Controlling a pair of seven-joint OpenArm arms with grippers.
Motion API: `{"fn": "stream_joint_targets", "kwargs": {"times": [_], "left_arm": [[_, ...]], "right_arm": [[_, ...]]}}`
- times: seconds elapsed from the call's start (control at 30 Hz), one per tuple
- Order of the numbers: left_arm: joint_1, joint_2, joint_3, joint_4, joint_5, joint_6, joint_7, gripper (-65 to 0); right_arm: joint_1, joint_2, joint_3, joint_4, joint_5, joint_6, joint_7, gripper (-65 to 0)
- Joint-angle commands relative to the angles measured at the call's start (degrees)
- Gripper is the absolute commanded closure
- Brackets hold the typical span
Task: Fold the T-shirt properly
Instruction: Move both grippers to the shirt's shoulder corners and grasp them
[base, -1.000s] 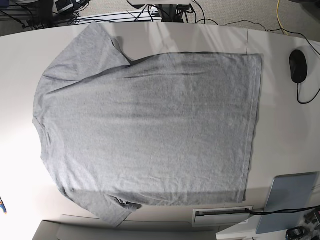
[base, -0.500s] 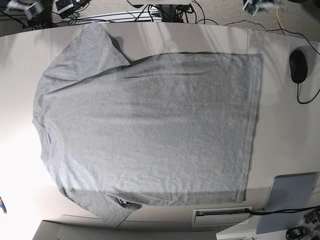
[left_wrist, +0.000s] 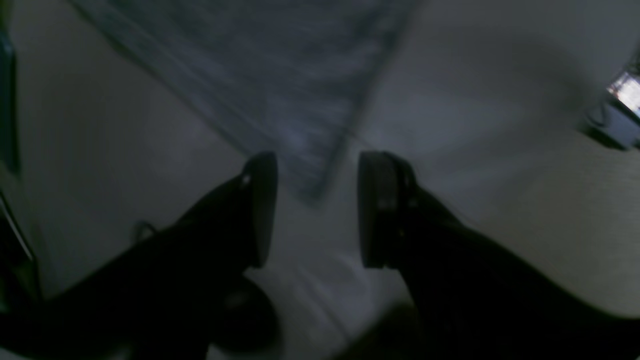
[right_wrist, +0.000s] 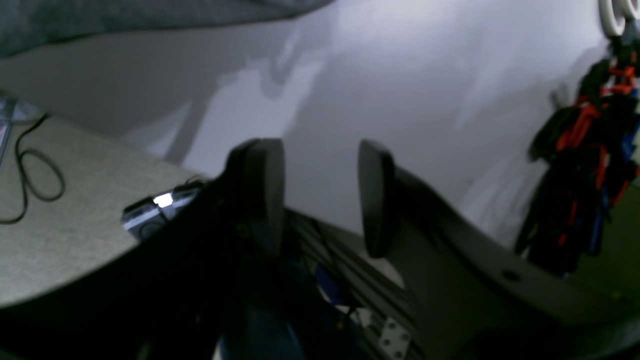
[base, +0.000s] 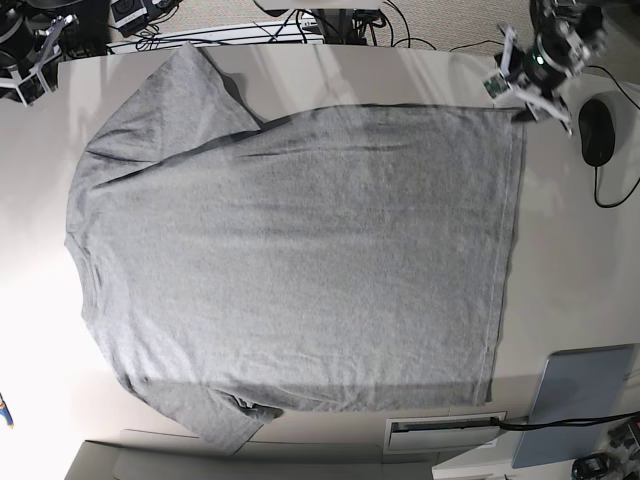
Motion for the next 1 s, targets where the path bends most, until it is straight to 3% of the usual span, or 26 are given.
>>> {"fn": "stream_joint_targets", "kwargs": {"times": [0.0,0.27,0.4,0.53,0.63,0.77,0.83,0.97], "left_arm": [[-0.42,-0.94,-0.39,-0.31,0.09,0.55,-1.31,-27.6],[-3.69,-4.42,1.40,-6.88,0.33,-1.62,-2.14,-27.6],[-5.18,-4.92,5.18,-8.61,2.40,1.38,-2.12,-27.6],[-8.31,-5.27,9.55,-12.41,4.92,2.03,-2.05,-27.5],[-11.04,-5.27,12.04,-15.52,5.42,5.35,-1.79,-27.5],[-12.22,-5.27,12.74,-16.76,5.92,3.56,-1.53,-27.4],[-12.20,-5.27,12.74,-16.76,7.34,1.40,-1.64,-22.3],[-12.17,-5.25,12.74,-16.76,7.28,-1.01,-1.70,0.0]], "right_arm": [[-0.04,0.98,0.66,0.68,-0.90,-0.58,0.66,-24.5],[0.48,1.09,0.66,0.68,-1.97,-0.58,0.90,-24.5],[0.48,1.09,0.66,0.68,-1.97,-0.58,1.11,-24.5],[0.48,1.07,0.66,0.68,-1.97,-0.58,1.09,-24.5],[0.48,1.09,0.66,0.68,-1.99,-0.58,1.05,-24.5],[0.48,1.09,0.66,0.68,-2.86,-0.58,1.11,-24.5],[0.48,1.09,0.59,0.68,-4.70,-0.58,1.77,-24.5],[0.48,1.11,0.37,0.57,-11.61,-0.58,6.91,-24.5]]}}
